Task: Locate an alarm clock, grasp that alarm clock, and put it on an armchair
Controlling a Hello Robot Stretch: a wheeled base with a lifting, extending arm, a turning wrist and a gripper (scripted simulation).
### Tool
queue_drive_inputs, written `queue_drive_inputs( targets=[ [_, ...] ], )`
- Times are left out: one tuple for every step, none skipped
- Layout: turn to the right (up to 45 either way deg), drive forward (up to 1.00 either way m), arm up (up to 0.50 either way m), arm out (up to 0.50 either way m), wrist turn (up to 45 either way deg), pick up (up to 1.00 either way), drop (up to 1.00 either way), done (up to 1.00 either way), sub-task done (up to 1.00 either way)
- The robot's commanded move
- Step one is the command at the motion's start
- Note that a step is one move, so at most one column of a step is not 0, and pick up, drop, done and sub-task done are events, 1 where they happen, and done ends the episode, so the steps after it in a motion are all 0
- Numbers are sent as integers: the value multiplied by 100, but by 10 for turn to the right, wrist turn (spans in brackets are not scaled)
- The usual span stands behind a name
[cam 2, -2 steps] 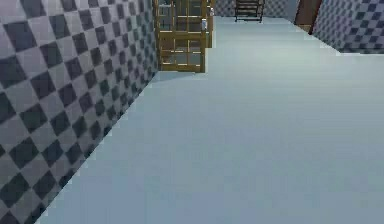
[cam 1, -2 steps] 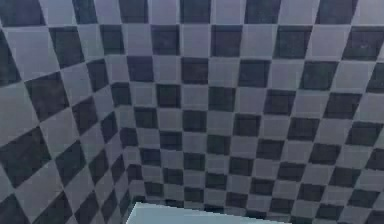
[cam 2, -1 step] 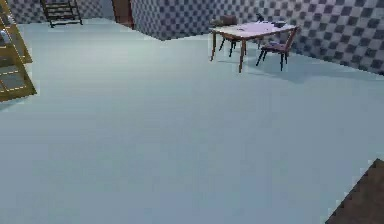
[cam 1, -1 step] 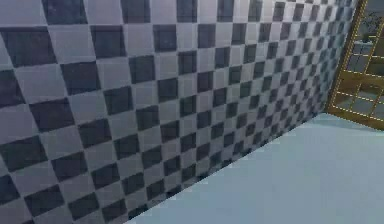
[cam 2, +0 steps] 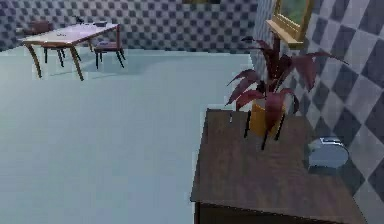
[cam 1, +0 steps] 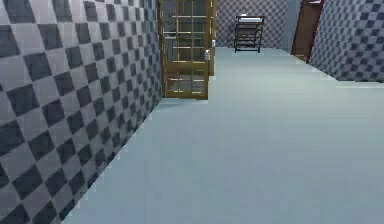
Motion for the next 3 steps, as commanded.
queue_drive_inputs(
  targets=[
    [360, 0, 0, 0, 0, 0, 0, 0, 0],
    [450, 0, 0, 0, 0, 0, 0, 0, 0],
    [450, 0, 0, 0, 0, 0, 0, 0, 0]
  ],
)
